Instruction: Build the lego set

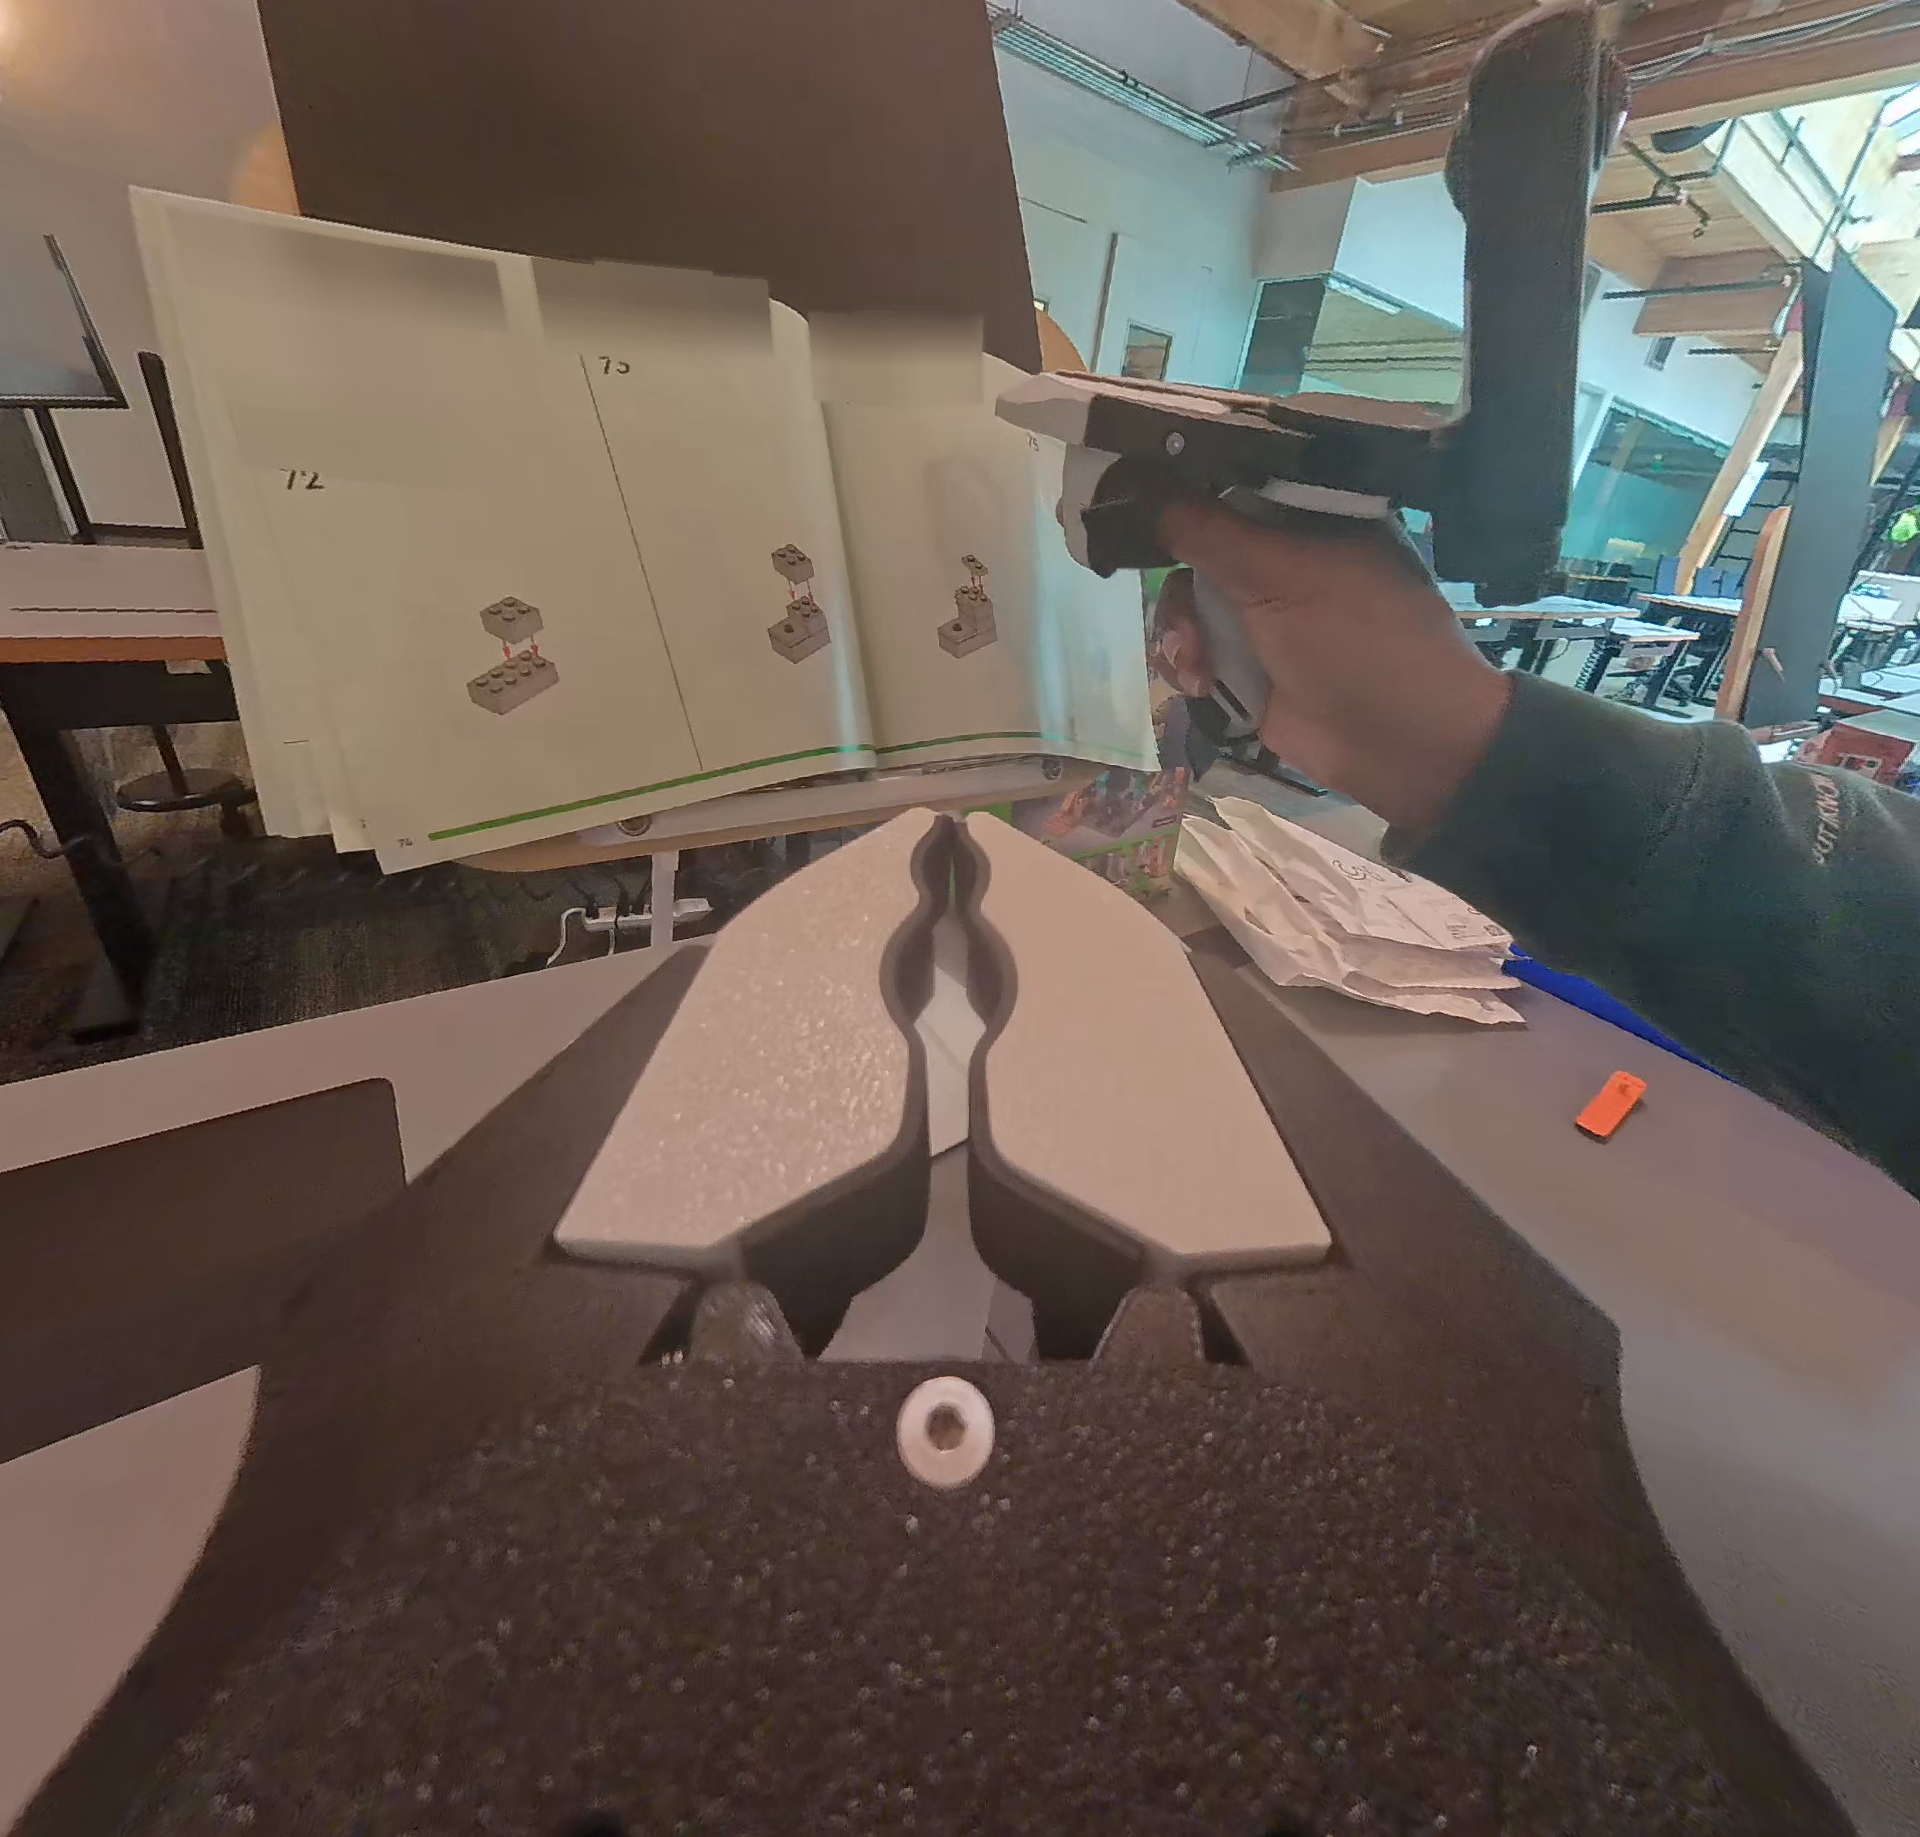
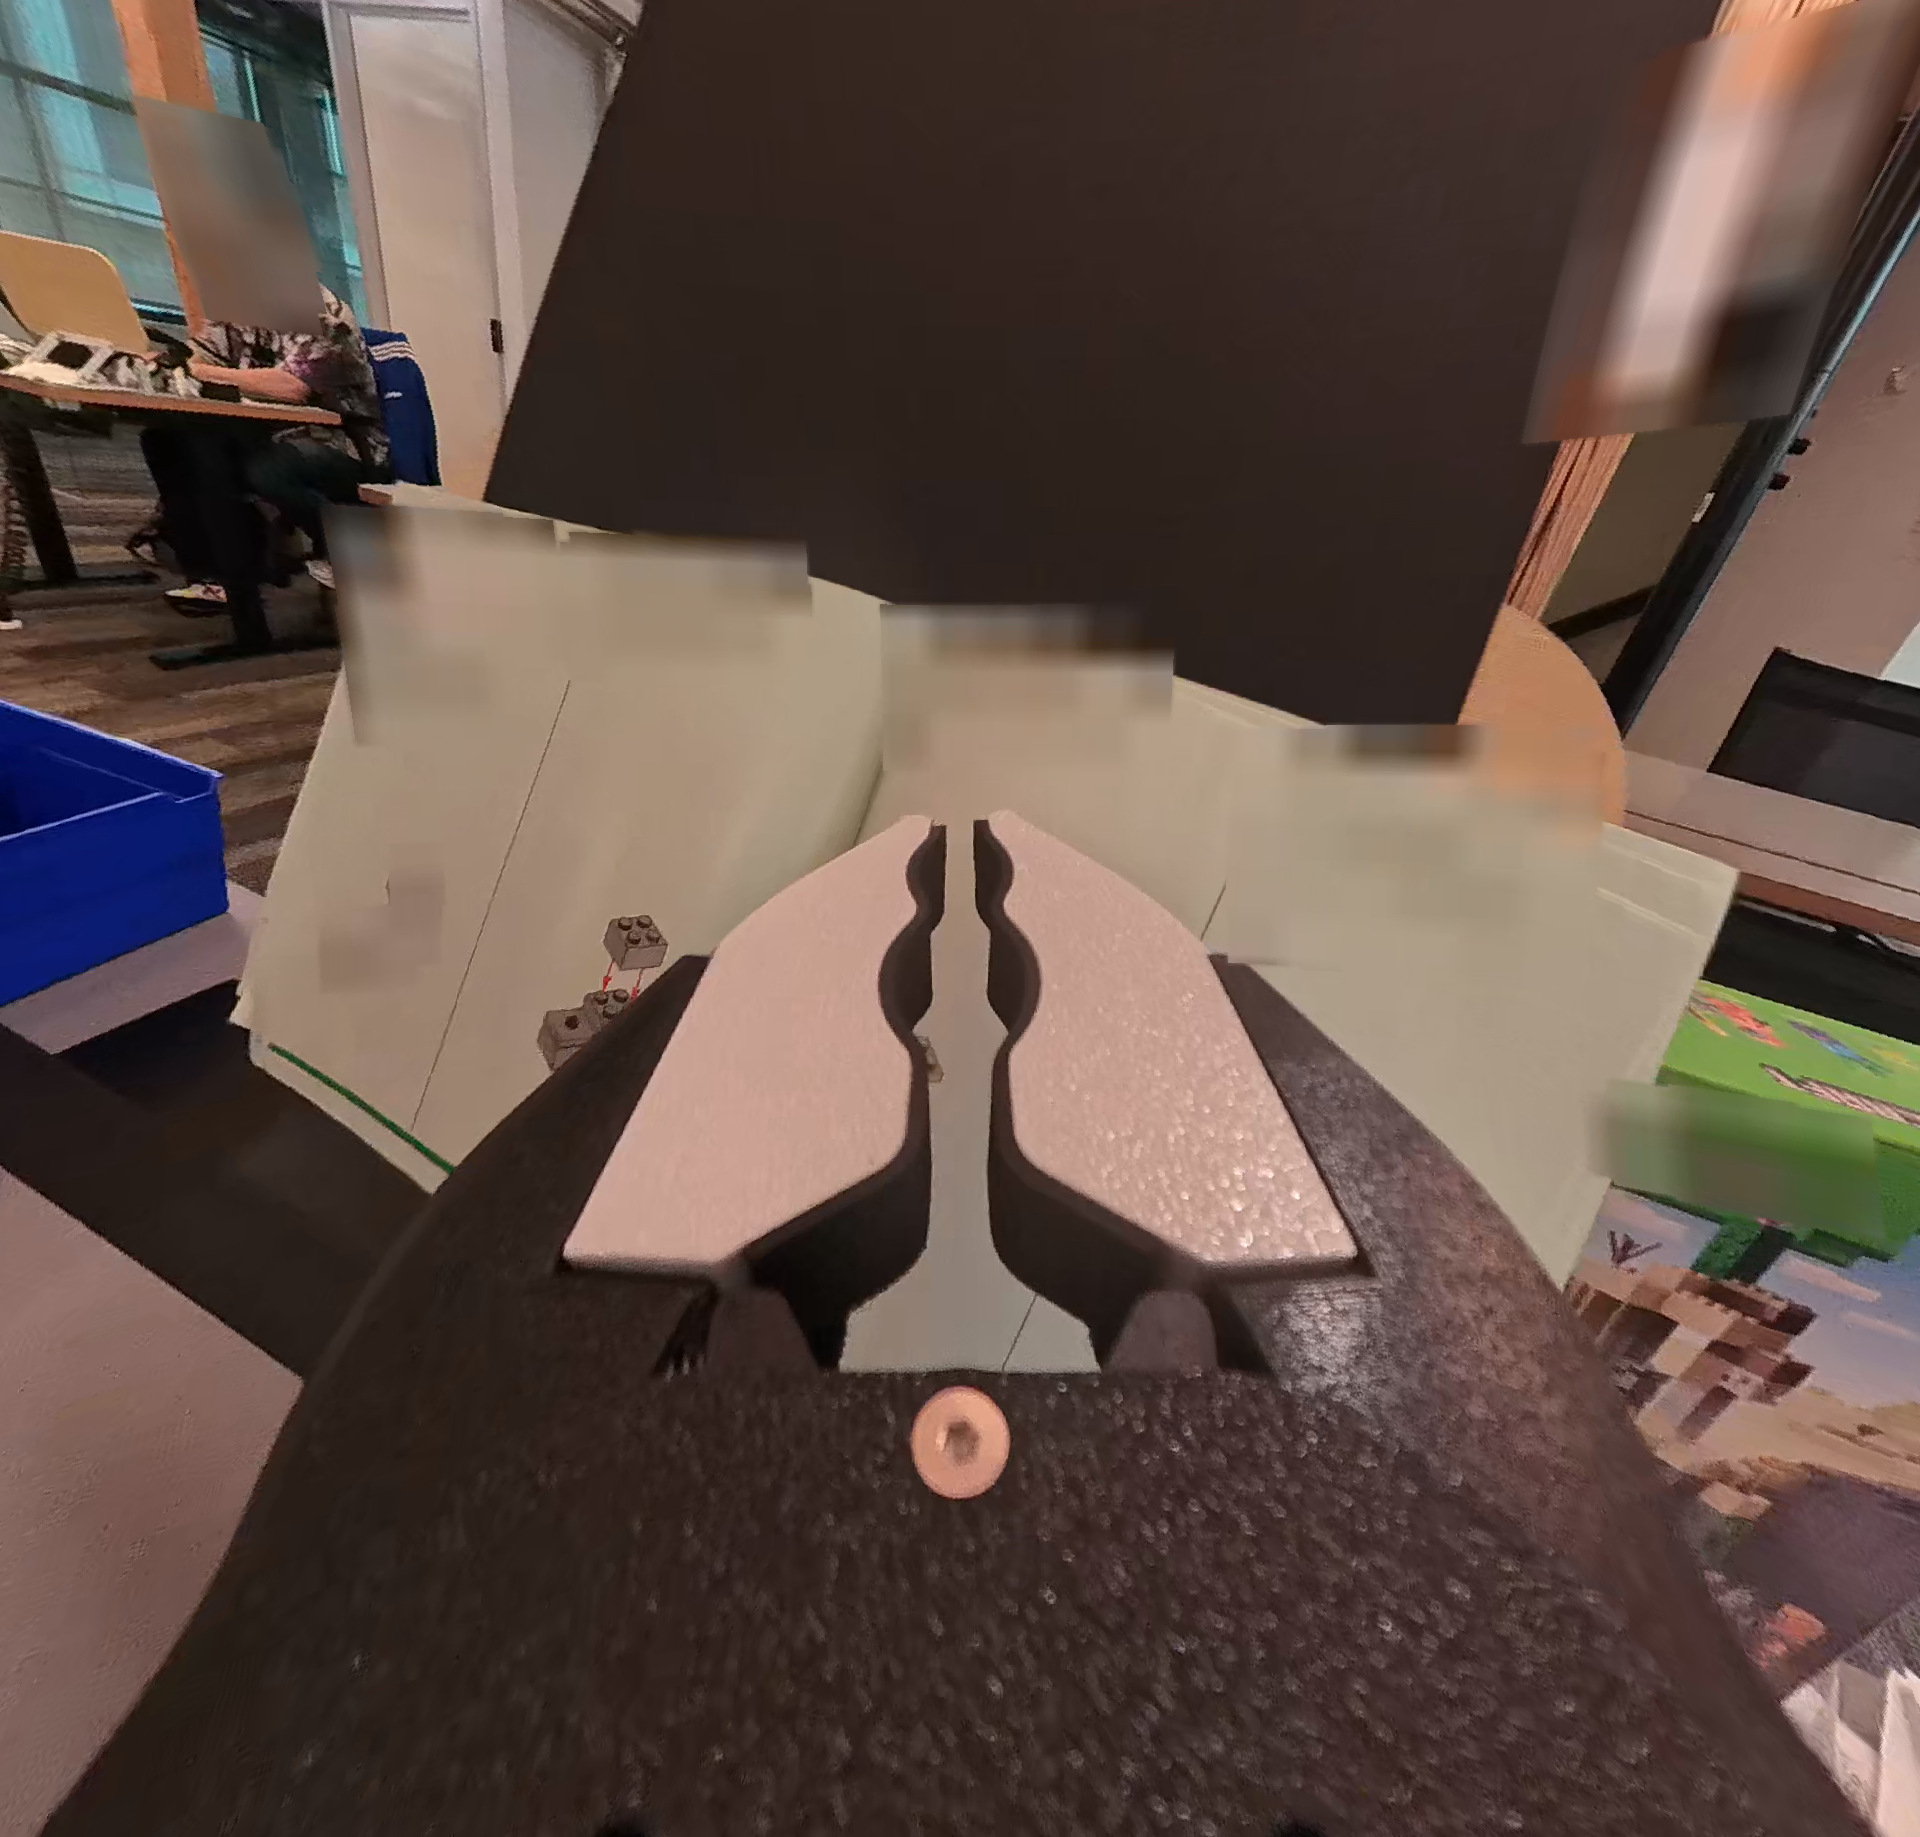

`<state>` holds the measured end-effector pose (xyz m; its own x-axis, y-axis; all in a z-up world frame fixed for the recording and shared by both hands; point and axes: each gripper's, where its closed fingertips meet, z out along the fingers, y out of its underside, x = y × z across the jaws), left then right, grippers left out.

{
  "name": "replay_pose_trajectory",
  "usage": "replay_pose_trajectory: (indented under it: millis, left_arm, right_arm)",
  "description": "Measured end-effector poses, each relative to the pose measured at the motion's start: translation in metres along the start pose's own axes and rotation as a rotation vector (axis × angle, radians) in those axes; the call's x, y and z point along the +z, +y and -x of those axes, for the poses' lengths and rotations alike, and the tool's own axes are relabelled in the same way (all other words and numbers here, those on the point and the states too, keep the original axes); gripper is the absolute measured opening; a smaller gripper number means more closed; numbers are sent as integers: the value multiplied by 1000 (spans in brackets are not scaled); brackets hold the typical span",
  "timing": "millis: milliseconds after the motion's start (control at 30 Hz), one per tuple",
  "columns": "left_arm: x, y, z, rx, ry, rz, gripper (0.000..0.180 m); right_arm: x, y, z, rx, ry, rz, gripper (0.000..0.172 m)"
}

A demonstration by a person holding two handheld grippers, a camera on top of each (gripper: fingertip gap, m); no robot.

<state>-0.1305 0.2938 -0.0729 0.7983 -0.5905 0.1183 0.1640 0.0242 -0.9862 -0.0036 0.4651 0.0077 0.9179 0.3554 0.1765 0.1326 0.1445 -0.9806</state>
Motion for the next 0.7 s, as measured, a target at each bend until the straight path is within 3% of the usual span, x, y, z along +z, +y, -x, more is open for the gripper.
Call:
replay_pose_trajectory:
  millis: [700]
  left_arm:
    - [0,0,-39,63,56,20,0]
  right_arm:
    - [-127,46,31,39,38,110,3]
